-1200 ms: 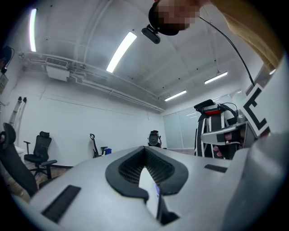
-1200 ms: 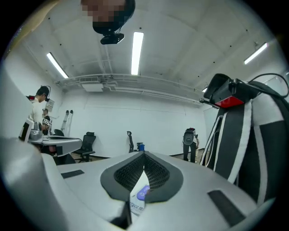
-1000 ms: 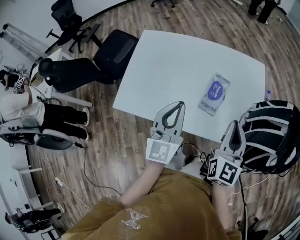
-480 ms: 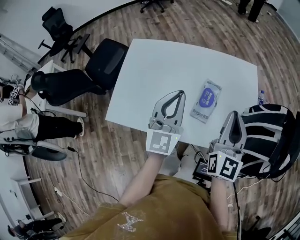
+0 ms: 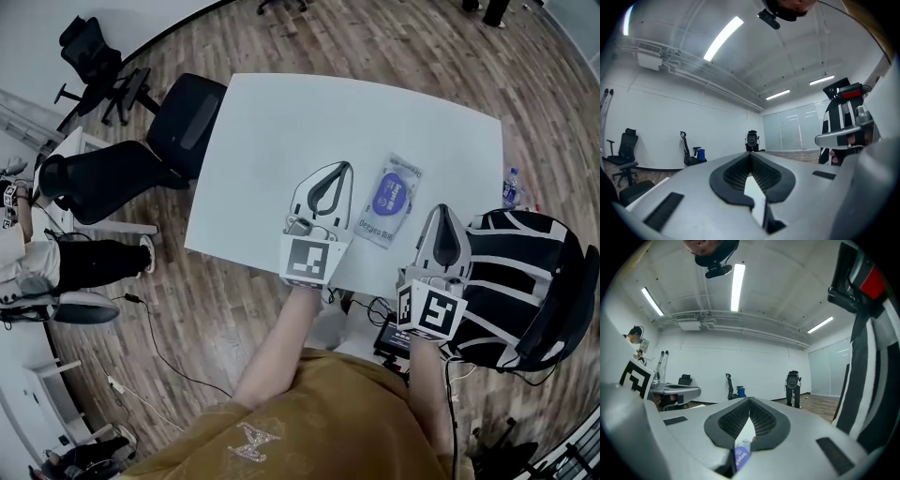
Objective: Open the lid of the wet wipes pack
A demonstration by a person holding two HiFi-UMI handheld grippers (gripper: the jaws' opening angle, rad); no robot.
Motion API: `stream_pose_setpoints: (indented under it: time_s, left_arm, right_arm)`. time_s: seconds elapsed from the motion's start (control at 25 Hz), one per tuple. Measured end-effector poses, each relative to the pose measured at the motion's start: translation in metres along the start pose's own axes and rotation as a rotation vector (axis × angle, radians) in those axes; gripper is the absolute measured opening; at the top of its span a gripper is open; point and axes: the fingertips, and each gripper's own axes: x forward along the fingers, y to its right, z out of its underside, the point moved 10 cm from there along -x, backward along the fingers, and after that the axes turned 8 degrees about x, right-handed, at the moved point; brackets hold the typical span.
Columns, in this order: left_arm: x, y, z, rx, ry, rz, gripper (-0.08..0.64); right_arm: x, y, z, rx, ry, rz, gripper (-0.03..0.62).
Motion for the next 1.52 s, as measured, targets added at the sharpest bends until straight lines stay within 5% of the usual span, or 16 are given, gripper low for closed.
stream_pose_setpoints:
  time_s: [0.52,0.72,0.96,1.28,1.52]
  left_arm:
    - [0.059,0.012,0.063,0.072,-0.242,0.186,0.006]
    - [0.072,0.021,0.085,0.228,-0.312,0.287,0.006]
    - [0.081,0.035,0.105,0.433,-0.387,0.554,0.006]
    - [0.099,0.034,0.127,0.555,-0.481,0.774,0.006]
    - [0.112,0.035,0.137,0.740,-0.559,0.960,0.006]
  right_arm:
    - [0.031,0.019,0.054,0.035,-0.176,-0.007,0.008]
    - [0.036,0.027,0.066,0.038,-0.214,-0.005,0.008]
    - [0.042,0.015,0.081,0.046,-0.309,-0.081,0.008]
    - [0.045,0.007,0.106,0.048,-0.434,-0.129,0.009]
    - [0.048,0.005,0.129,0.049,-0.559,-0.189,0.009]
